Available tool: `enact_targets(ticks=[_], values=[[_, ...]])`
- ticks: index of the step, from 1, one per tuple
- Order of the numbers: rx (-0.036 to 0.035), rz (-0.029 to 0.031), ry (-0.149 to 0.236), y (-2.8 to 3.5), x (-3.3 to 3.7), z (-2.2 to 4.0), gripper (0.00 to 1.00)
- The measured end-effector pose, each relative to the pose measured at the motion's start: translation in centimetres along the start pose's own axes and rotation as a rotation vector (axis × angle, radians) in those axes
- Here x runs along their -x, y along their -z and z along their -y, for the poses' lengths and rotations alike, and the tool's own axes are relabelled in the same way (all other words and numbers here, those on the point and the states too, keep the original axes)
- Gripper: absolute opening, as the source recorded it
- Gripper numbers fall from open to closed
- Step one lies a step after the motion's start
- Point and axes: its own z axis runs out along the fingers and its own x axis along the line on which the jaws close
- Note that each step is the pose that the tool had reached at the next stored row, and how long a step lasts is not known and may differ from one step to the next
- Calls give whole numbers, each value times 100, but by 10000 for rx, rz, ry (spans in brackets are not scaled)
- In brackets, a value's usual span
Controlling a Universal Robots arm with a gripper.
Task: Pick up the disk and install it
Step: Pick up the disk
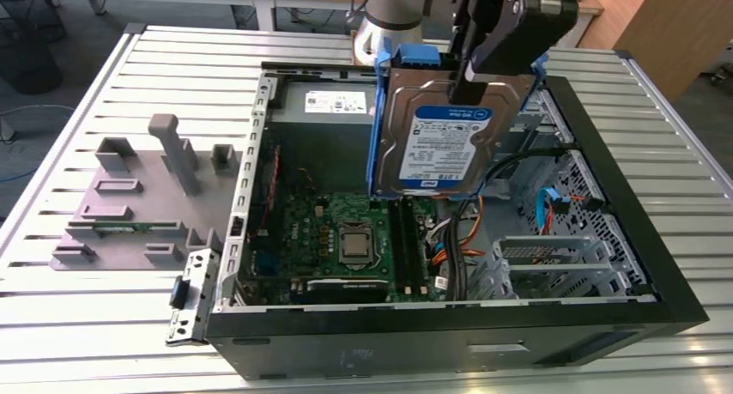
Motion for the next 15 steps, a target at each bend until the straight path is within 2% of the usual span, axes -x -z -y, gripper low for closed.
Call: enact_targets(ticks=[15], values=[[-1,2,-74,-25,-202,115,35]])
